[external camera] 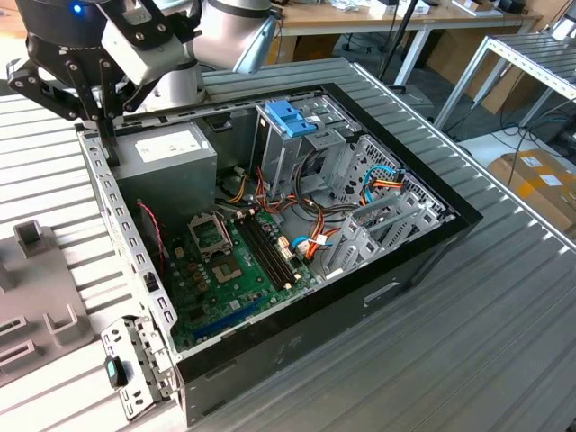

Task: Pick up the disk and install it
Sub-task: 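Reach for the disk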

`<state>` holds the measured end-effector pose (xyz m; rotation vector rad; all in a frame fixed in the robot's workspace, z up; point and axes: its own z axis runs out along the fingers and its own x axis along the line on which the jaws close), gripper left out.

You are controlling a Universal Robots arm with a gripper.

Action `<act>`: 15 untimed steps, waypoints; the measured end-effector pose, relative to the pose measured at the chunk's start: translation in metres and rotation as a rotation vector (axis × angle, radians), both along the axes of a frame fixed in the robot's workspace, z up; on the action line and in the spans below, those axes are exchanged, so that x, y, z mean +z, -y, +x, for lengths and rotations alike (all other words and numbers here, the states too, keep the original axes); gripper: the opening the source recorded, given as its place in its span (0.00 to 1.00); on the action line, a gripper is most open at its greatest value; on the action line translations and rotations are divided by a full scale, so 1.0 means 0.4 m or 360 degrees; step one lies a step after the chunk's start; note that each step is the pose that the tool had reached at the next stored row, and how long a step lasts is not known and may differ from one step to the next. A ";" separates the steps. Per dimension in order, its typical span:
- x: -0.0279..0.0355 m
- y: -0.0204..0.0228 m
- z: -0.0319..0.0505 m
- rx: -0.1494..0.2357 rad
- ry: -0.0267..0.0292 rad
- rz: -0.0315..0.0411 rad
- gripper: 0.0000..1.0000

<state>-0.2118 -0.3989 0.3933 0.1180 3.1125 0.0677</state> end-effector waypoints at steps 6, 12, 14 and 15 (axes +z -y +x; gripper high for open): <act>0.000 0.000 -0.011 0.0000 0.00000 0.0000 0.11; 0.000 0.000 -0.021 0.0000 0.00000 0.0000 0.11; 0.000 0.000 -0.025 0.0000 -0.00001 0.0000 0.11; 0.000 0.000 -0.027 0.0000 -0.00001 0.0000 0.11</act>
